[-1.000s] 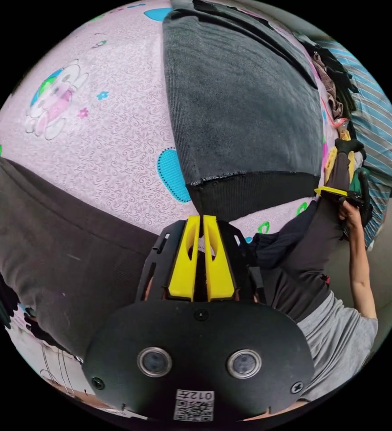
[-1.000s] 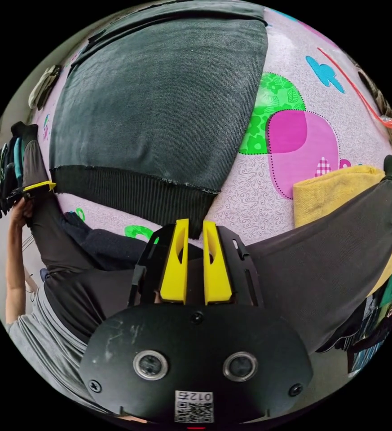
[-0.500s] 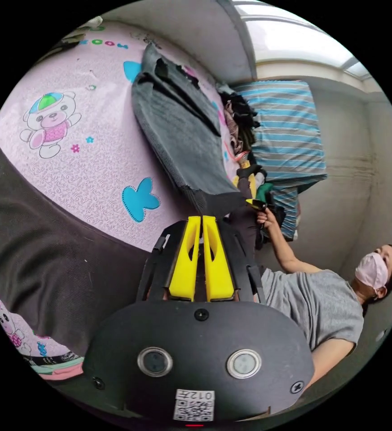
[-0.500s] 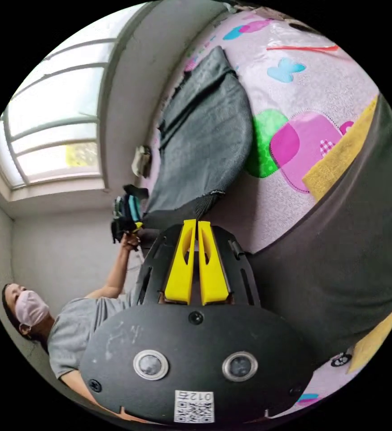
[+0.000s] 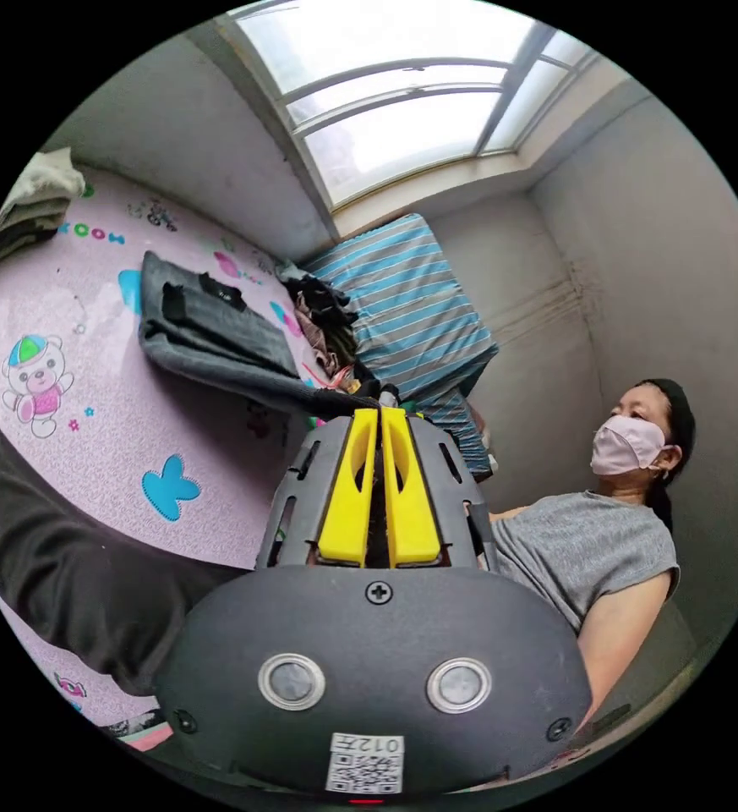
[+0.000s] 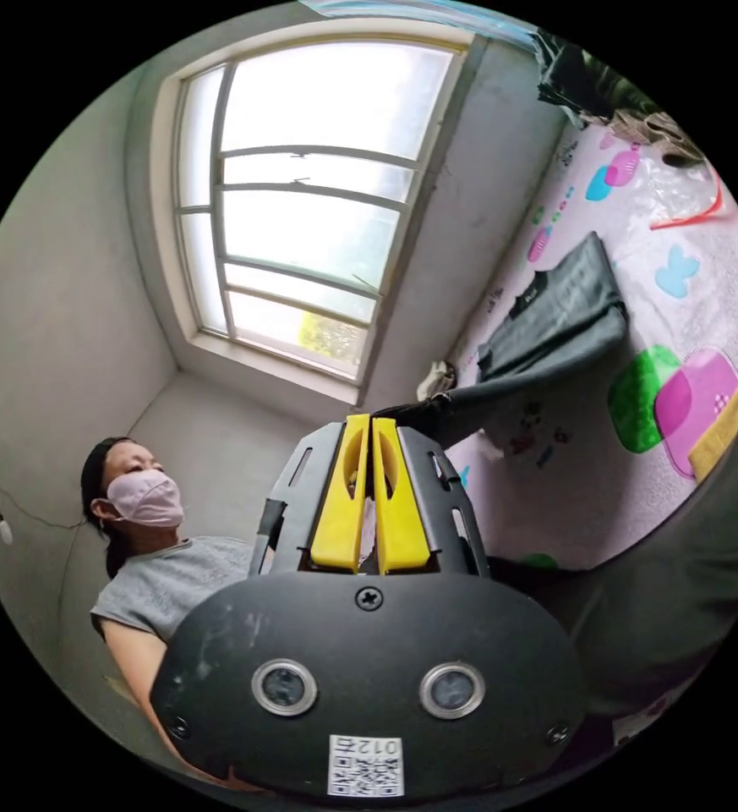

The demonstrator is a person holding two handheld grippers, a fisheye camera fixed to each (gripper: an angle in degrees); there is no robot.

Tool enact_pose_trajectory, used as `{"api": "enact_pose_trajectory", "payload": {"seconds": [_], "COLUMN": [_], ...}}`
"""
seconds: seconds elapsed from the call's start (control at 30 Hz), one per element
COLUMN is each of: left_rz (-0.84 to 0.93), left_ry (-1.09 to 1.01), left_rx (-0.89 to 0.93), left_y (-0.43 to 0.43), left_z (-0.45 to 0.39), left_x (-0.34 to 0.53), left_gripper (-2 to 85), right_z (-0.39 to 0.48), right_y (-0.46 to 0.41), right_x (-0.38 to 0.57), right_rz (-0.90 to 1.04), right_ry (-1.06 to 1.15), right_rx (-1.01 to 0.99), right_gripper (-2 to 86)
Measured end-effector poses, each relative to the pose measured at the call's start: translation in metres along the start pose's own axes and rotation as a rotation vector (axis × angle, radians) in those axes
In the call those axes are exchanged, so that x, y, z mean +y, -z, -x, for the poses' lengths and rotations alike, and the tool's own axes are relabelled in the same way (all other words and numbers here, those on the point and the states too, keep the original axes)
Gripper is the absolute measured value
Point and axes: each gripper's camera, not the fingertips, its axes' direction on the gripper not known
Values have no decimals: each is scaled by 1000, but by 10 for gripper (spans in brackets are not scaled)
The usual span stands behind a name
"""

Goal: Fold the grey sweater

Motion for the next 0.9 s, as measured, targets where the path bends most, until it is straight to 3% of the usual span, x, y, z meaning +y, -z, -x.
{"api": "enact_pose_trajectory", "payload": {"seconds": [0.43, 0.9], "left_rz": [-93, -174], "left_ry": [-171, -49], "left_rx": [34, 0], "left_y": [53, 33], "left_z": [-79, -11], "left_x": [80, 15], "left_gripper": [11, 14], "right_z": [3, -67], "right_y": [67, 40], "right_x": [67, -35], "right_rz": [-76, -115], "right_ry": [235, 139], "right_rx": [-211, -208], "right_gripper": [-9, -9]}}
